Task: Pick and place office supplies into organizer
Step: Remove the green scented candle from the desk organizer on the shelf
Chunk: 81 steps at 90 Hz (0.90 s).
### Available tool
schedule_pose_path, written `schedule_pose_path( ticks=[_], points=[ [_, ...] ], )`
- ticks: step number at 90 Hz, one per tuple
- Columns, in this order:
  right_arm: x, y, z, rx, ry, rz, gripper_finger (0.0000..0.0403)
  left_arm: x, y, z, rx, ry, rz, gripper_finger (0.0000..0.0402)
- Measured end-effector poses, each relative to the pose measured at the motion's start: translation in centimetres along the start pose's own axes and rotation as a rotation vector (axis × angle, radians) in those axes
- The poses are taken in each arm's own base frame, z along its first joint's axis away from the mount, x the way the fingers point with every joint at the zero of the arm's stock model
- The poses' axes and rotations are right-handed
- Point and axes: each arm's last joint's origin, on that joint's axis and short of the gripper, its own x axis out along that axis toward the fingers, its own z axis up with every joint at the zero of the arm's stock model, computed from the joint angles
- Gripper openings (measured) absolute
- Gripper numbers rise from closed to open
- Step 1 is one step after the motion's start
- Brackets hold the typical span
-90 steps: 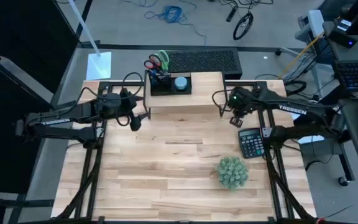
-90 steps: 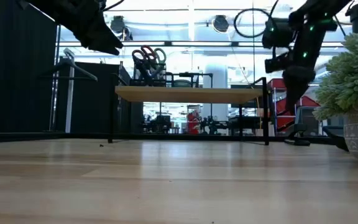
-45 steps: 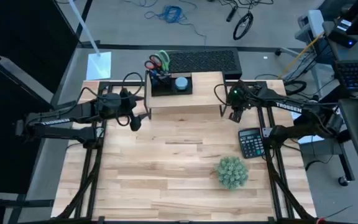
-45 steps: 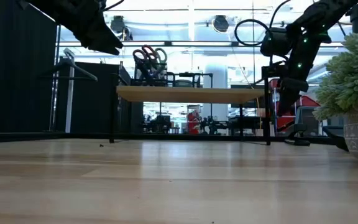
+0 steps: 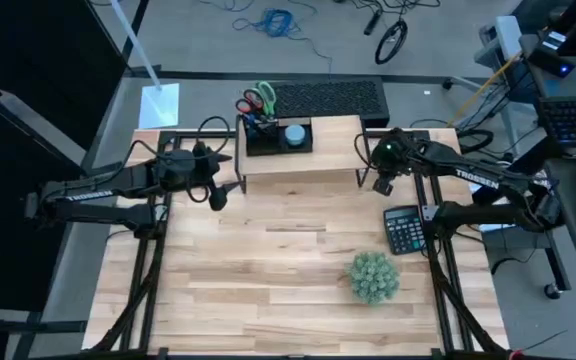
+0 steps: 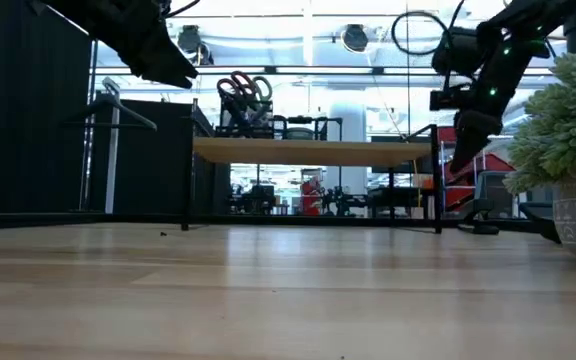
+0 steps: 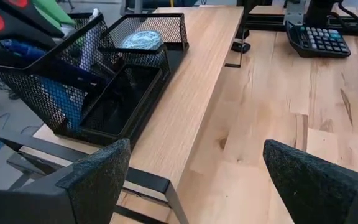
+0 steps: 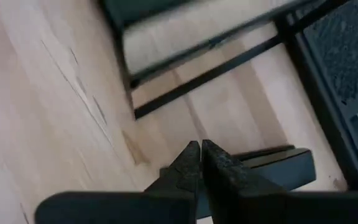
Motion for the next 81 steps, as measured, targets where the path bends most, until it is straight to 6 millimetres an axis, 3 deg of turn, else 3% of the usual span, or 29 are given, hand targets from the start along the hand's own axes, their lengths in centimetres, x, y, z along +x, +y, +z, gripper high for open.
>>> schedule_pose_path(
  ticks=[13, 29, 81],
  points=[
    [-0.3, -0.2, -0.2, 0.014, 0.008, -0.051, 0.0, 0.0, 0.0, 0.0, 0.0, 0.0, 0.0, 0.0356],
    [1.3, -1.4, -1.2, 0.147, 0.008, -0.114, 0.0, 0.0, 0.0, 0.0, 0.0, 0.0, 0.0, 0.0356],
    [5.3, -1.4, -3.8, 0.135, 0.085, 0.012, 0.0, 0.0, 0.0, 0.0, 0.0, 0.0, 0.0, 0.0356]
  ],
)
